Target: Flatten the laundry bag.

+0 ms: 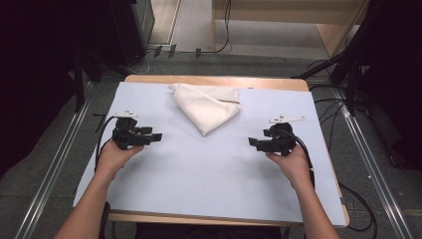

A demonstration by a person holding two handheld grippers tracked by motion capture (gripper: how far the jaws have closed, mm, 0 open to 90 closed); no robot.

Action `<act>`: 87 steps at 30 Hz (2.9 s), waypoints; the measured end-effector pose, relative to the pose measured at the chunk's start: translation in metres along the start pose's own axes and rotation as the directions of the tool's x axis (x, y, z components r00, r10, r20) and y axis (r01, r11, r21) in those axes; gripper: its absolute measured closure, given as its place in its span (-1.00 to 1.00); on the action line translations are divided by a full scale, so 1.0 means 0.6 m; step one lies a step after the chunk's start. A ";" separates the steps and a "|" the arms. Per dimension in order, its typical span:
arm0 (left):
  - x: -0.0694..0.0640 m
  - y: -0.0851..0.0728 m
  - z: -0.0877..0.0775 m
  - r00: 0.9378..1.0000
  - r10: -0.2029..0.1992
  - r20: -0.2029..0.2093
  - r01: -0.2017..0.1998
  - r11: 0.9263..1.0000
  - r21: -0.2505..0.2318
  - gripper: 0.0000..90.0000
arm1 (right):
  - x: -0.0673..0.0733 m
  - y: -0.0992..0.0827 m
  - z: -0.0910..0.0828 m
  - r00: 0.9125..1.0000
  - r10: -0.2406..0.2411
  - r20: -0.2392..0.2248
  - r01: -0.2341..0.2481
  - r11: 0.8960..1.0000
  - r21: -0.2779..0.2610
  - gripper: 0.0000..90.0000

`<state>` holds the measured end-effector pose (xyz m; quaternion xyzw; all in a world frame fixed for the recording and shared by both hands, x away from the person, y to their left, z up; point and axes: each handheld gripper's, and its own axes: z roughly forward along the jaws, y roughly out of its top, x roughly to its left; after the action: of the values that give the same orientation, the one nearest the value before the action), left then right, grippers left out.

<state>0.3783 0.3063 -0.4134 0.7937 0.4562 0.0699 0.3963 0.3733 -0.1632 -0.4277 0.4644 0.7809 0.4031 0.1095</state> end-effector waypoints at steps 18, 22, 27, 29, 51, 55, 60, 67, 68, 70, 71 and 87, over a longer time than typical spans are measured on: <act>-0.001 -0.006 0.000 1.000 0.013 0.012 -0.013 1.000 0.016 -0.16 | 0.043 0.064 0.070 0.998 -0.020 -0.060 0.024 0.998 0.056 -0.07; 0.001 -0.009 -0.002 1.000 0.011 0.015 -0.011 1.000 0.009 -0.16 | 0.054 0.079 0.088 0.997 -0.038 -0.068 0.042 0.998 0.056 -0.06; 0.003 -0.011 -0.005 1.000 0.010 0.012 -0.010 1.000 0.014 -0.16 | 0.073 0.098 0.116 0.995 -0.059 -0.079 0.063 0.996 0.061 -0.06; 0.003 -0.011 -0.006 1.000 0.008 0.007 -0.008 1.000 0.013 -0.16 | 0.080 0.103 0.126 0.995 -0.062 -0.083 0.067 0.996 0.055 -0.05; 0.005 -0.013 -0.007 1.000 -0.009 0.020 0.009 1.000 0.017 -0.16 | 0.123 0.156 0.243 0.995 -0.063 -0.082 0.070 0.994 0.083 -0.26; 0.006 -0.013 -0.007 1.000 -0.009 0.022 0.008 1.000 0.014 -0.16 | 0.124 0.154 0.262 0.996 -0.057 -0.073 0.064 0.993 0.095 -0.30; 0.005 -0.013 -0.005 1.000 -0.004 0.020 0.003 1.000 0.022 -0.17 | 0.133 0.149 0.277 0.995 -0.077 -0.058 0.083 0.991 0.102 -0.31; 0.002 -0.013 -0.003 1.000 0.001 0.020 -0.002 1.000 0.026 -0.17 | 0.150 0.138 0.288 0.989 -0.149 -0.006 0.148 0.984 0.103 -0.02; 0.002 -0.013 -0.003 1.000 0.002 0.022 -0.003 1.000 0.024 -0.17 | 0.150 0.138 0.288 0.989 -0.149 -0.006 0.148 0.984 0.103 -0.02; 0.001 -0.013 -0.003 1.000 0.002 0.022 -0.002 1.000 0.023 -0.17 | 0.152 0.136 0.289 0.988 -0.156 -0.009 0.156 0.983 0.093 0.17; 0.001 -0.013 -0.003 1.000 0.001 0.022 -0.002 1.000 0.023 -0.17 | 0.154 0.135 0.288 0.988 -0.155 -0.014 0.155 0.983 0.093 0.31; 0.008 -0.014 -0.008 1.000 -0.009 0.015 0.009 1.000 0.018 -0.17 | 0.162 0.143 0.247 0.982 -0.169 -0.080 0.178 0.975 0.133 0.82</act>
<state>0.3731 0.3148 -0.4175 0.7956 0.4573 0.0579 0.3931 0.4559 0.0149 -0.4416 0.3868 0.8481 0.3521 0.0849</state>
